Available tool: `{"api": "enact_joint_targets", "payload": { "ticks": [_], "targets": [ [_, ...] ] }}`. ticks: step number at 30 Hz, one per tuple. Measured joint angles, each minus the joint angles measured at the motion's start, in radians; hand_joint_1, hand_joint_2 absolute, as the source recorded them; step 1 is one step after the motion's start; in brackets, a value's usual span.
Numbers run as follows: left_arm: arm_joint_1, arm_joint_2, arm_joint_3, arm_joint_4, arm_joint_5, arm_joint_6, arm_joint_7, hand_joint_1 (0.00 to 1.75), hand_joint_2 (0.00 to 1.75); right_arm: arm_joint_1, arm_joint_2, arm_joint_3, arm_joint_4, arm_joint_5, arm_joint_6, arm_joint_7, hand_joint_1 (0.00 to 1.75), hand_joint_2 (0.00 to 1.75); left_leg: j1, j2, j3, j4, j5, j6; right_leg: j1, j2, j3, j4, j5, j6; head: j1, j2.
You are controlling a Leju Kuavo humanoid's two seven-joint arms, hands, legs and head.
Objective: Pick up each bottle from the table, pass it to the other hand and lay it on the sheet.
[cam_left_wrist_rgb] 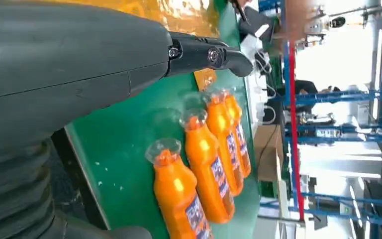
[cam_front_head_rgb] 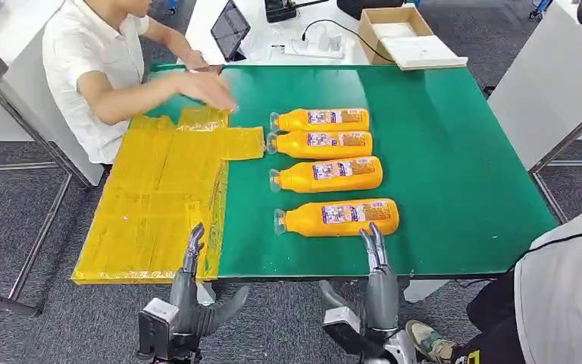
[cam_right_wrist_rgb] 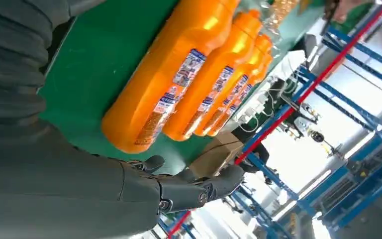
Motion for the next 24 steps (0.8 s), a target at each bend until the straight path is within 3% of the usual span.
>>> {"api": "enact_joint_targets", "payload": {
  "ticks": [9,17,21,24],
  "targets": [
    [-0.062,-0.034,-0.024,0.077,0.026,-0.084,-0.019,0.00,1.75,-0.197,-0.120,-0.083,0.196,0.174,0.095,0.081,0.00,1.75,-0.003,0.000,0.000,0.001,0.002,0.003,-0.002,0.000,0.001,0.000,0.002,0.002,0.000,0.000],
    [-0.063,-0.035,-0.024,0.078,0.027,-0.086,-0.019,0.00,1.75,-0.203,-0.124,-0.084,0.203,0.179,0.099,0.084,0.00,1.75,-0.003,0.000,0.000,0.001,0.002,0.003,-0.002,0.000,0.001,0.000,0.002,0.002,0.000,0.000],
    [-0.102,-0.042,-0.064,0.142,0.041,-0.124,-0.028,0.00,1.75,-0.392,-0.156,-0.076,0.456,0.267,0.157,0.144,0.00,1.75,-0.001,0.000,-0.001,0.001,0.002,0.002,-0.001,0.000,0.000,0.001,0.002,0.002,0.000,0.000],
    [-0.108,-0.048,-0.071,0.152,0.043,-0.128,-0.029,0.00,1.75,-0.440,-0.148,-0.062,0.514,0.284,0.184,0.162,0.00,1.75,-0.002,0.000,-0.001,0.001,0.002,0.002,-0.001,0.000,0.000,0.000,0.002,0.002,0.000,0.000]
  ]
}}
